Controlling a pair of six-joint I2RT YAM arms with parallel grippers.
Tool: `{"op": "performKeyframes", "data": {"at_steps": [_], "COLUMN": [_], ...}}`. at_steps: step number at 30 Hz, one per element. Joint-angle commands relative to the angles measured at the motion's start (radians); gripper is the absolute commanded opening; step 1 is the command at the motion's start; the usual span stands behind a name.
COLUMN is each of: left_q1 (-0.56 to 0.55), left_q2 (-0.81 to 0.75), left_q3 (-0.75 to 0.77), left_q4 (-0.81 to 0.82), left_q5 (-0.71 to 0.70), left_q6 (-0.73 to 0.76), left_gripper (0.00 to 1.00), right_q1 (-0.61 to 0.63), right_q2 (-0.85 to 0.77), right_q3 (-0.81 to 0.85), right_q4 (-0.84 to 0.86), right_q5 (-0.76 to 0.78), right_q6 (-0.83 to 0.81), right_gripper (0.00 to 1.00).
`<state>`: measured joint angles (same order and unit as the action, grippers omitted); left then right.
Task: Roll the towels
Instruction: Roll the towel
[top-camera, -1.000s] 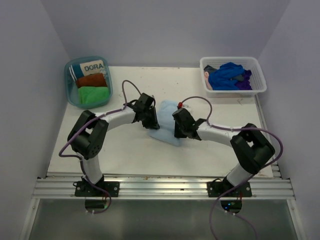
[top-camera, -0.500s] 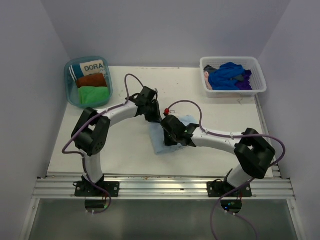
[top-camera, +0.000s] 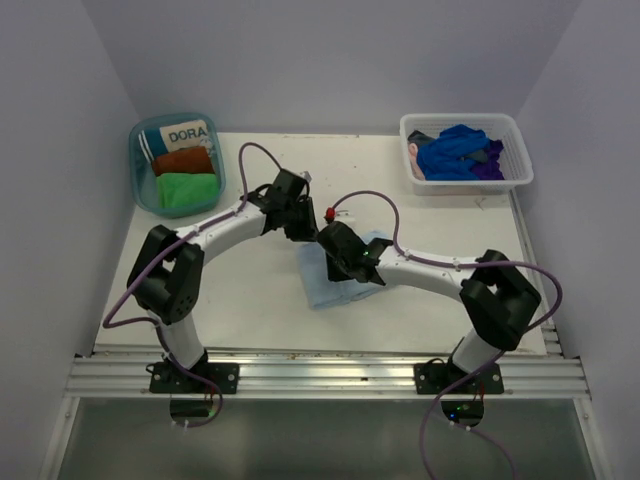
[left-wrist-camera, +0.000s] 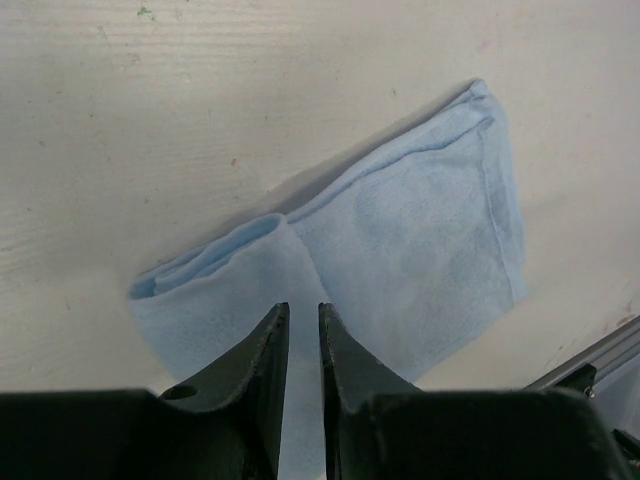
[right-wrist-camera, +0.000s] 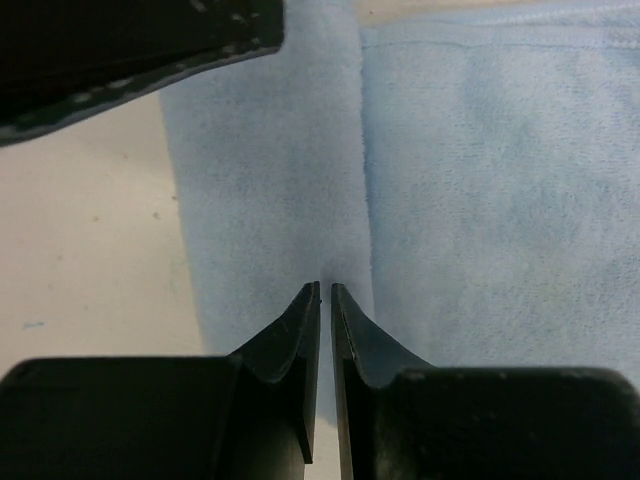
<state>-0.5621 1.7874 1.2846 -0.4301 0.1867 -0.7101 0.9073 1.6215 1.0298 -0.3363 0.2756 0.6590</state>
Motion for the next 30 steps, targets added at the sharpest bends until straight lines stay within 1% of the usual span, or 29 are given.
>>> {"op": "performKeyframes", "data": {"at_steps": [1,3,6,8,9,15,18,22,25,28,30], "left_q1": [0.011,0.014,0.014,0.014,0.014,0.014,0.014,0.014,0.014,0.014,0.013], "left_q2": [-0.01,0.004,0.049,0.064,0.063,-0.026,-0.078,-0.106,-0.083,-0.098,-0.123], "left_q3": [-0.068,-0.112,-0.131,-0.128,-0.117,-0.053,-0.056,-0.103,-0.136,-0.136,-0.122], "left_q4": [0.019,0.043,0.077,0.082,0.076,-0.019,-0.039,-0.001,0.011,-0.005,-0.021], "left_q5": [-0.056,-0.062,-0.043,-0.032,-0.033,-0.092,-0.101,-0.04,-0.021,-0.032,-0.055], "left_q6": [0.02,0.009,0.0,0.0,0.004,0.044,0.047,0.035,0.02,0.021,0.027], "left_gripper": [0.22,0.22,0.21,0.2,0.2,0.21,0.22,0.23,0.21,0.21,0.23], "right_q1": [-0.008,-0.008,-0.008,-0.008,-0.008,-0.005,-0.004,0.005,0.008,0.008,0.01], "right_q2": [0.043,0.066,0.09,0.087,0.059,-0.09,-0.15,-0.161,-0.111,-0.092,-0.132], "right_q3": [-0.008,-0.028,-0.054,-0.057,-0.06,-0.083,-0.109,-0.171,-0.183,-0.183,-0.185], "right_q4": [-0.003,0.012,0.023,0.017,0.019,-0.007,-0.02,0.006,0.023,0.007,-0.007], "right_q5": [0.031,0.025,0.022,0.022,0.025,0.031,0.01,-0.048,-0.059,-0.044,-0.032], "right_q6": [-0.016,-0.016,-0.01,-0.007,-0.007,-0.021,-0.018,0.001,0.002,0.002,0.001], "right_gripper": [0.13,0.13,0.12,0.11,0.11,0.12,0.12,0.12,0.1,0.09,0.09]}}
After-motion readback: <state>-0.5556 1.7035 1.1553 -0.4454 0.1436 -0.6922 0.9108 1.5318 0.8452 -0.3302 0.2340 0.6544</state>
